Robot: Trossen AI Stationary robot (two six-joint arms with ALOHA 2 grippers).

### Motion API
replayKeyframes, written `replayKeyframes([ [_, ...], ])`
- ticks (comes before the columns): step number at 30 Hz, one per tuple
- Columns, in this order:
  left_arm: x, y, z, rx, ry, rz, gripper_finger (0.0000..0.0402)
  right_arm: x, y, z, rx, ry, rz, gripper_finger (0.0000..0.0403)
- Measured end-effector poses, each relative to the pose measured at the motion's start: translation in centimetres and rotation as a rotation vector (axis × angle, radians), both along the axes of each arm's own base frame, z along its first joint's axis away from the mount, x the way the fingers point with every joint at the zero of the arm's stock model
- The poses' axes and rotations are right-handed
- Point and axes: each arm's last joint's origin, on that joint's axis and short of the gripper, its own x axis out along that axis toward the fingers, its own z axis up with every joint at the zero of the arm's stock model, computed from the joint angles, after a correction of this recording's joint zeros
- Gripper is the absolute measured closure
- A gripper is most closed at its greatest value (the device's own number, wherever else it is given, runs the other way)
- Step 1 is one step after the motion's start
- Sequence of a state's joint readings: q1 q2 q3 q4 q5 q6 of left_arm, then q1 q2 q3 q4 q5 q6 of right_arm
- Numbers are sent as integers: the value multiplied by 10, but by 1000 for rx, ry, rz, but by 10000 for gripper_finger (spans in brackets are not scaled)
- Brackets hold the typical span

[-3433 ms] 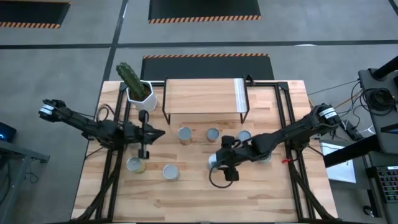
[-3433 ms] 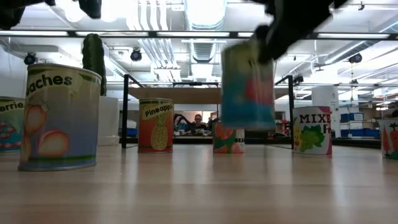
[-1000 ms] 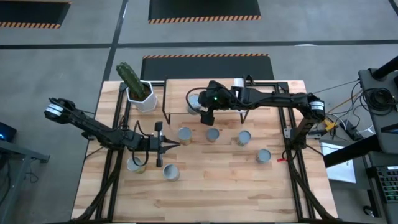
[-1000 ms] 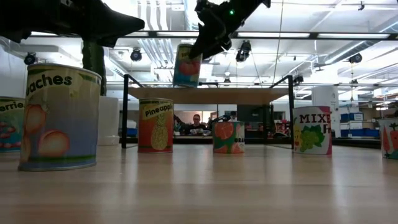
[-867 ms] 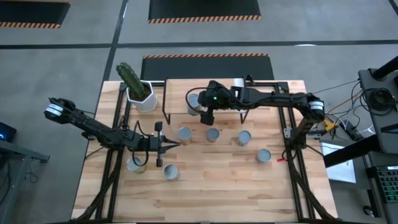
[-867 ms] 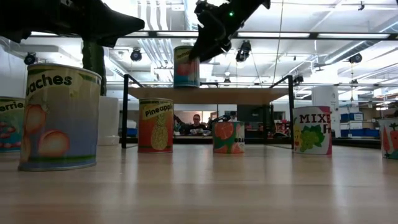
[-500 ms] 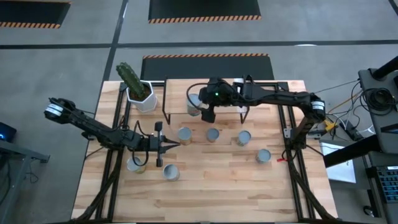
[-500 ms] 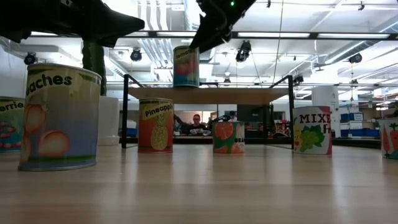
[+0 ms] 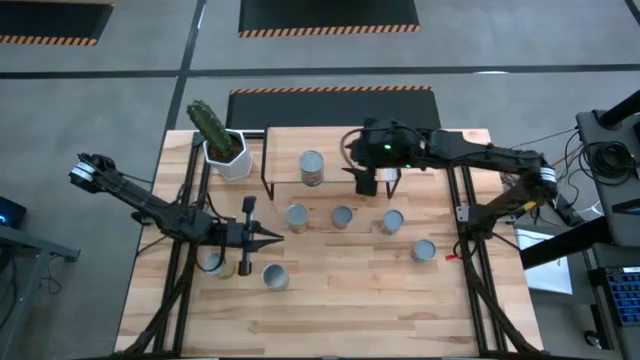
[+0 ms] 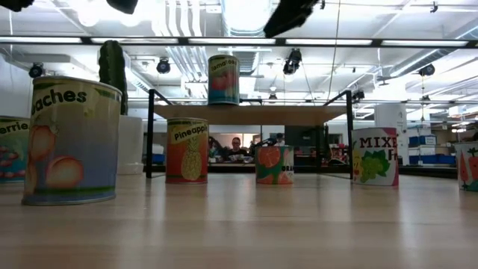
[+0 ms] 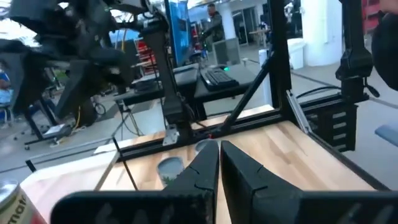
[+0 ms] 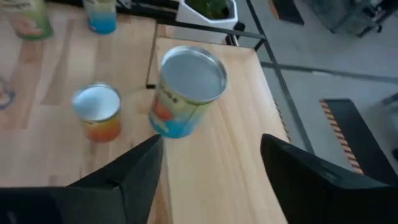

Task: Pick and place cans onto a shelf
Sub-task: Put the canned tomatoes on the shelf

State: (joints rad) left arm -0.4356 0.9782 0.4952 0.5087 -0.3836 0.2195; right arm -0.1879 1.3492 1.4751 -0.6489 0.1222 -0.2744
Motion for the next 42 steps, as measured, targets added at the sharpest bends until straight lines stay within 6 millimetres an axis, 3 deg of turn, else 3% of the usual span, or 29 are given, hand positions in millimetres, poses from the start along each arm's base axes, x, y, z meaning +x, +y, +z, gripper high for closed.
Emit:
replayKeyframes([
  [8,-5,2,-18,-23,-76,-2,402,-31,6,-36,-4,-128,-13,212],
  [15,-14,6,-14,54,-133,10,402,-36,7,-61,60,-134,-58,263],
  [22,-27,12,-17,58,-139,12,402,-26,5,-74,99,-100,-86,323],
  [30,-37,17,-21,45,-155,14,402,-6,1,-75,100,-74,-87,386],
  [42,-42,20,-25,37,-152,13,402,32,-7,-80,89,-16,-77,394],
])
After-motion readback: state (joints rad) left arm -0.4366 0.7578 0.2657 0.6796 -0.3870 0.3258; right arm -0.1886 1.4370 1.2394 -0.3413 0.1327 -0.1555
